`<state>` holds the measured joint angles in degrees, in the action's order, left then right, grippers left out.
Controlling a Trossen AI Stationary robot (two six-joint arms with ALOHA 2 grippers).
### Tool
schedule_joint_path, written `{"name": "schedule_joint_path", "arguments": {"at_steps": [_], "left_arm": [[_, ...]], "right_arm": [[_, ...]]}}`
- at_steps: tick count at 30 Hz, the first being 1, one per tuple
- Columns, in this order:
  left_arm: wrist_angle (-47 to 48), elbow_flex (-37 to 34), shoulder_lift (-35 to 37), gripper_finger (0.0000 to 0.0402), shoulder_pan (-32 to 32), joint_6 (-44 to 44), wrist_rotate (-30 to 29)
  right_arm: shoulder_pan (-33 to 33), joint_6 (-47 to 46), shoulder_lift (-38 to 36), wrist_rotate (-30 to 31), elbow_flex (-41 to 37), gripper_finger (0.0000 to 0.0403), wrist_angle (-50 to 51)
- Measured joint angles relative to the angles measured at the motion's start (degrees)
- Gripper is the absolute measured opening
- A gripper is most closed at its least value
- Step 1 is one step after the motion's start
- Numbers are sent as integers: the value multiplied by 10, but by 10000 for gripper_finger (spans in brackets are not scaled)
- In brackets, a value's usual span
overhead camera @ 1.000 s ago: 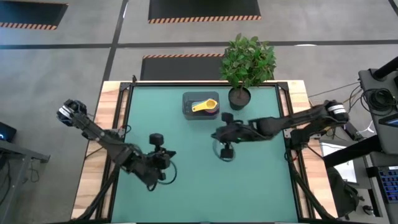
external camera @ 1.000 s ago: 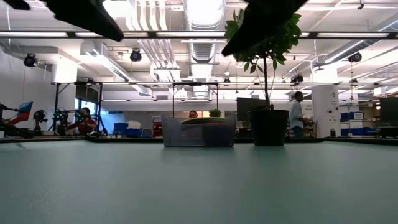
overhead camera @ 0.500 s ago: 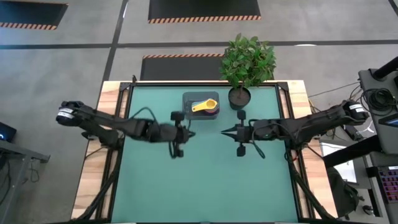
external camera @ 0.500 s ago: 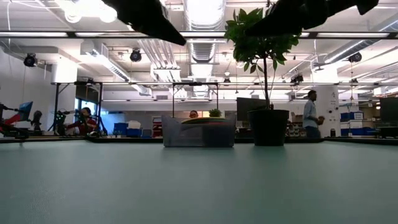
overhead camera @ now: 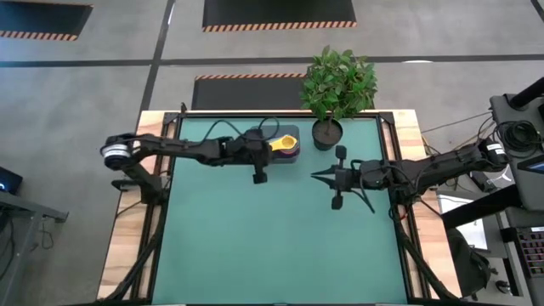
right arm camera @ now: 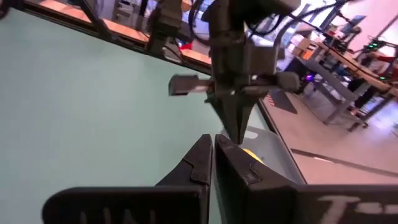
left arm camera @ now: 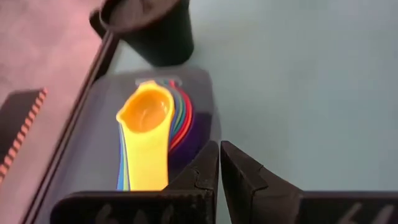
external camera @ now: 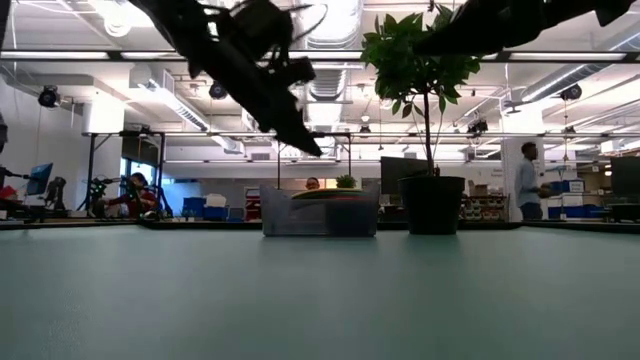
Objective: Nest measuring cups in basket
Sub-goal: Put the measuring cup into the bin
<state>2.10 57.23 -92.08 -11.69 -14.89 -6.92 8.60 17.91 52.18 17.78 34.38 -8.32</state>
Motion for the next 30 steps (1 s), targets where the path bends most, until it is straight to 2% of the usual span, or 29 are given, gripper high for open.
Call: {"name": "schedule_joint_path", "arguments": {"at_steps": [7,12,19,26,30], "left_arm": [[62,61,-83,0,-15,-18,-2],[140,115,-127,0,-16,-40,-57],[145,123,-131,0,-28,-43,-81],[149,123,-131,0,-33,-43,-138],[150,123,-131,0,-33,-43,-141]], "right_arm": [[-5,1,1,33,-7,9,-1],[-8,-3,0,33,-9,9,-1],[-8,-14,1,33,-10,9,-1],[-8,-19,0,33,-15,9,0],[-8,-19,0,33,-15,9,-1]]}}
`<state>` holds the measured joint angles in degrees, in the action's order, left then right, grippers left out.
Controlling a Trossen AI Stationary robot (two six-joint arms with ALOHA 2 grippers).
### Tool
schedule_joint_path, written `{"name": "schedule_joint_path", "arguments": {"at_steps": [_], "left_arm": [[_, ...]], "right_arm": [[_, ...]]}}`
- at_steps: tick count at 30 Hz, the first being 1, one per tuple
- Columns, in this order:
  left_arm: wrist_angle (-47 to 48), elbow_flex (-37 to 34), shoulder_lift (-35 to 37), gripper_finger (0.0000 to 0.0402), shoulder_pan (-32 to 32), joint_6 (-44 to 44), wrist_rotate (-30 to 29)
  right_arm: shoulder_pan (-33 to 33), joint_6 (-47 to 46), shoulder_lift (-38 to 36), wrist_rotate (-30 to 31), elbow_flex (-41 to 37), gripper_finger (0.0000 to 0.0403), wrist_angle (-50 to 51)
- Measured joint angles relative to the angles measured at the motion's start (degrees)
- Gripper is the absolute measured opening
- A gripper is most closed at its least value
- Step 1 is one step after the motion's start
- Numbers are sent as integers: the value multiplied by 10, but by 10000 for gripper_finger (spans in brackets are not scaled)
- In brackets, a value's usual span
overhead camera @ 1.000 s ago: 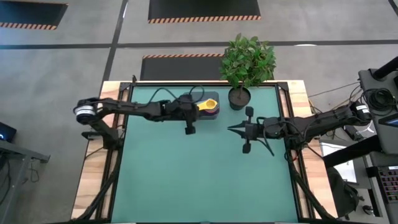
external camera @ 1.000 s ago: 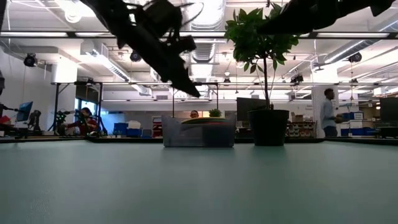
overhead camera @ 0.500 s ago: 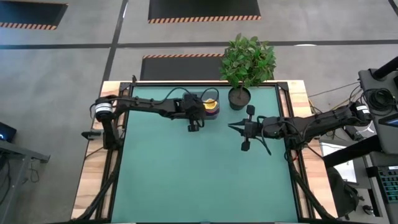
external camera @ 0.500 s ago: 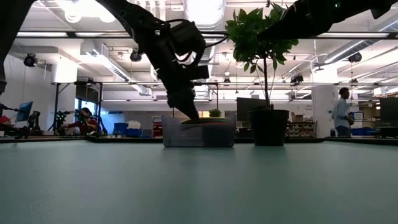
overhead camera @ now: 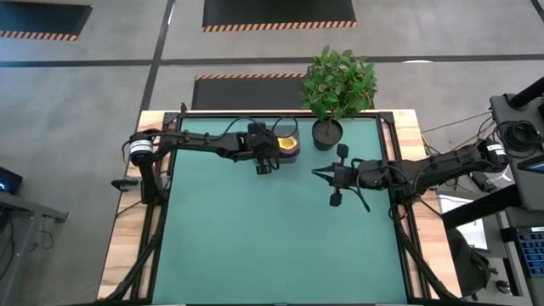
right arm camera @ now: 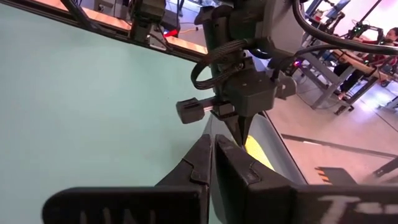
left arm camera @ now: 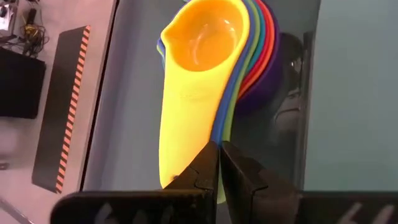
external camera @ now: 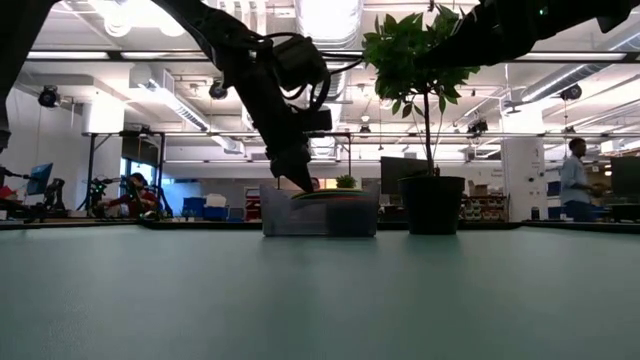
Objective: Nest measuring cups in basket
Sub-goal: Put the measuring cup into the bin
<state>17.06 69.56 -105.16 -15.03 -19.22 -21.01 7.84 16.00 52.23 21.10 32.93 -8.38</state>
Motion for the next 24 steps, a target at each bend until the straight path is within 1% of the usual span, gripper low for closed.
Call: {"name": "schedule_joint_path", "arguments": {"at_steps": [4,11,14,24], "left_arm": [[1,0,1,0,0,0,1],[11,0,7,0,1,-11,51],[20,-1,4,0,1,-25,55],[11,-8,-1,0,-3,-27,49]], "right_arm": [[0,0,0,0,0,9,0],[0,0,0,0,0,9,0],[0,0,0,0,0,9,1],[0,0,0,0,-1,9,0]]}}
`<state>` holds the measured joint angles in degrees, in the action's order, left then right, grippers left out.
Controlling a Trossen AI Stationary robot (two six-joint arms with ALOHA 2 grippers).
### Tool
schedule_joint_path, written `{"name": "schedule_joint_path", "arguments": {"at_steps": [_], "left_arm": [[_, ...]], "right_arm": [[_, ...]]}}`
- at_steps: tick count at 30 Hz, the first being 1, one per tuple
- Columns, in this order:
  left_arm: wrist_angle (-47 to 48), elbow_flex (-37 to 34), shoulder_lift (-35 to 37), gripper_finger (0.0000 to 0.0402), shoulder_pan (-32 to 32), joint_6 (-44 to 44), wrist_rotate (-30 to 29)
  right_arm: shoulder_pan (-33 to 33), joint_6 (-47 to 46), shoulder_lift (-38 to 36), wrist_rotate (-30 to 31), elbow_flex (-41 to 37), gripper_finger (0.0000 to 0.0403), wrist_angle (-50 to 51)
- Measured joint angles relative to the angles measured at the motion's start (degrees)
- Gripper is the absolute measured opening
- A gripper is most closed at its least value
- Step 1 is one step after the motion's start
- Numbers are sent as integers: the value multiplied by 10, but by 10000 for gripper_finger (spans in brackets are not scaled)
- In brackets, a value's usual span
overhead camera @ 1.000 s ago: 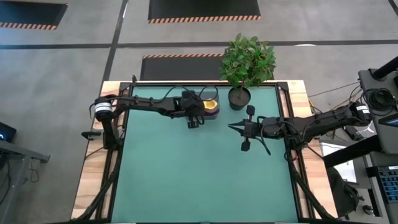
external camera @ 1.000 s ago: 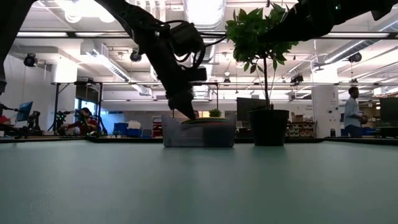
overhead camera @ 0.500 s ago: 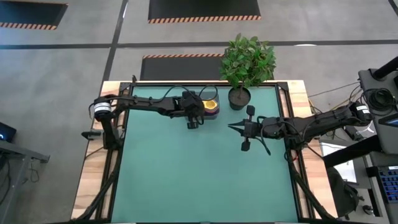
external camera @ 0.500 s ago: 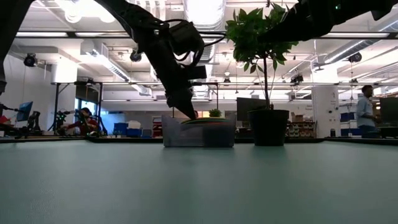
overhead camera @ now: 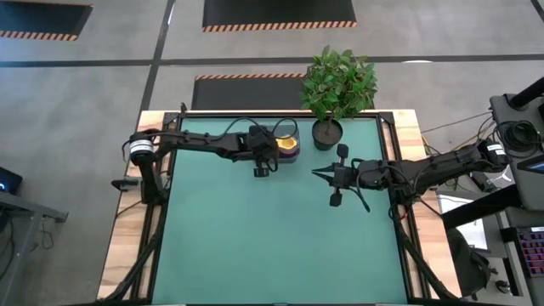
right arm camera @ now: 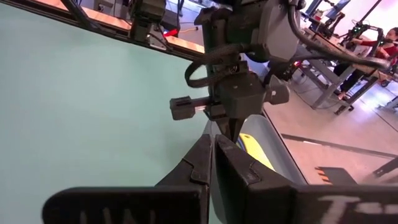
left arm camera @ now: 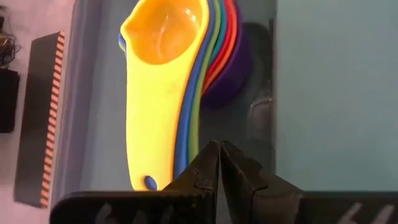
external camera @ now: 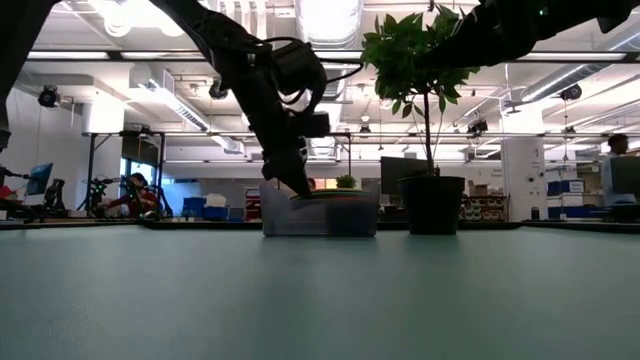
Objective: Nest measuring cups in basket
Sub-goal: Put the measuring cup into the bin, then return to Home Position
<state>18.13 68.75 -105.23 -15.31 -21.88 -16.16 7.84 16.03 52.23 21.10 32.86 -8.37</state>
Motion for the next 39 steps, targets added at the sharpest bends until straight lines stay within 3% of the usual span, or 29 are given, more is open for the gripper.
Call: {"name": "schedule_joint_path", "arguments": {"at_steps": [6,20,26,30,39], "left_arm": [[-12,-3,-3,0,-5,2,-29],[-6,-3,-4,0,-2,14,-30],[18,-12,75,0,23,27,-28],[-6,-63,153,0,48,66,-25],[-224,-264,307,0,138,164,-23]], "right_arm": [[0,0,0,0,0,9,0],[0,0,0,0,0,9,0],[0,0,0,0,-1,9,-1],[0,6,-2,0,-9,9,-1],[0,2,-15,-3,-13,9,-1]]}}
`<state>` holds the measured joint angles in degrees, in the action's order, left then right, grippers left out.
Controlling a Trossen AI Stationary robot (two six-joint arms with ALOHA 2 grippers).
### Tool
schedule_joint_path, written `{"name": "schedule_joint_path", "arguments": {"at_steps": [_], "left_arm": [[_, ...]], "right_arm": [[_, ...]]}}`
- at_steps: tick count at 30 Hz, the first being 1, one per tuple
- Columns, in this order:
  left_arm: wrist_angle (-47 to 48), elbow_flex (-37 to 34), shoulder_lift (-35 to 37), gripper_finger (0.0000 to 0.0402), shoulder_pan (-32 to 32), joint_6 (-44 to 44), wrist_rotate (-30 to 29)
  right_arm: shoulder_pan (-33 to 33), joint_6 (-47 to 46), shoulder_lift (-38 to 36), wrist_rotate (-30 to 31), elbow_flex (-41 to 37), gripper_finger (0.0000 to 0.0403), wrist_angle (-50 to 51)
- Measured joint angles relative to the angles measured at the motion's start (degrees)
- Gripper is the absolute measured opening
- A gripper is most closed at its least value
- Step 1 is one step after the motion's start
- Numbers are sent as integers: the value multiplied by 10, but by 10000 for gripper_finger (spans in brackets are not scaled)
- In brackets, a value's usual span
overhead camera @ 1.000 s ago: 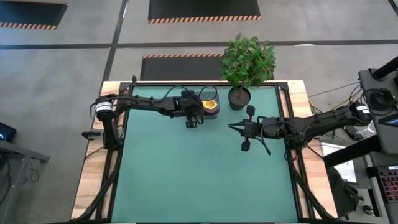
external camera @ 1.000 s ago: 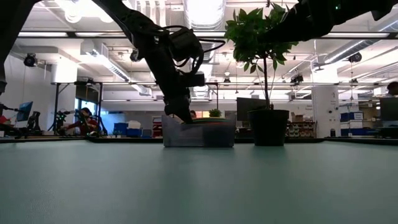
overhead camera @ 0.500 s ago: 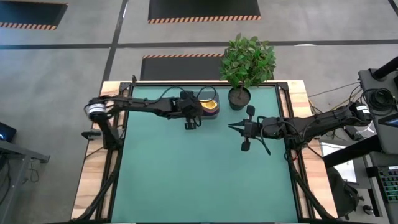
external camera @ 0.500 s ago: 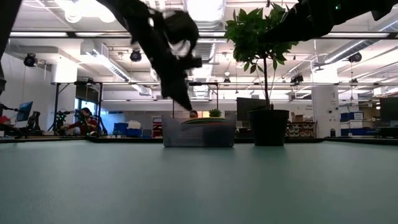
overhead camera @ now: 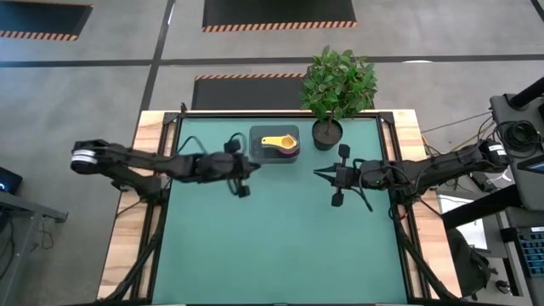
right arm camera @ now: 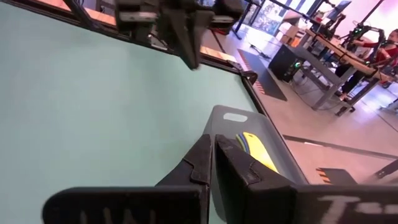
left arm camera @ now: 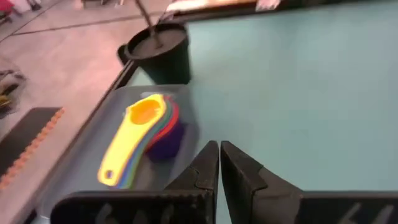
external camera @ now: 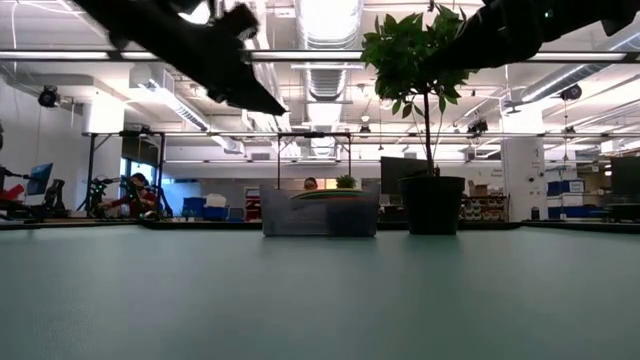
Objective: Nest measuring cups in basket
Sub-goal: Return to Home Position
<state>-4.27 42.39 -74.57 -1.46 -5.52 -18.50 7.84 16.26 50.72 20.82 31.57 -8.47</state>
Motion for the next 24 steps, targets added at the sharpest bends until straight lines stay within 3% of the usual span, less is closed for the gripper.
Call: {"name": "schedule_joint_path", "arguments": {"at_steps": [7,14,20,24], "left_arm": [[-121,-99,52,0,43,46,-8],[-143,-102,47,0,40,15,-67],[-148,-140,68,0,61,-56,-52],[-194,-199,121,0,63,-43,-28]], "right_arm": [[0,-19,0,-3,0,9,0],[0,-42,0,-4,0,9,1],[2,-42,-20,-107,-37,9,-56],[1,-43,-68,-114,-80,9,-77]]}}
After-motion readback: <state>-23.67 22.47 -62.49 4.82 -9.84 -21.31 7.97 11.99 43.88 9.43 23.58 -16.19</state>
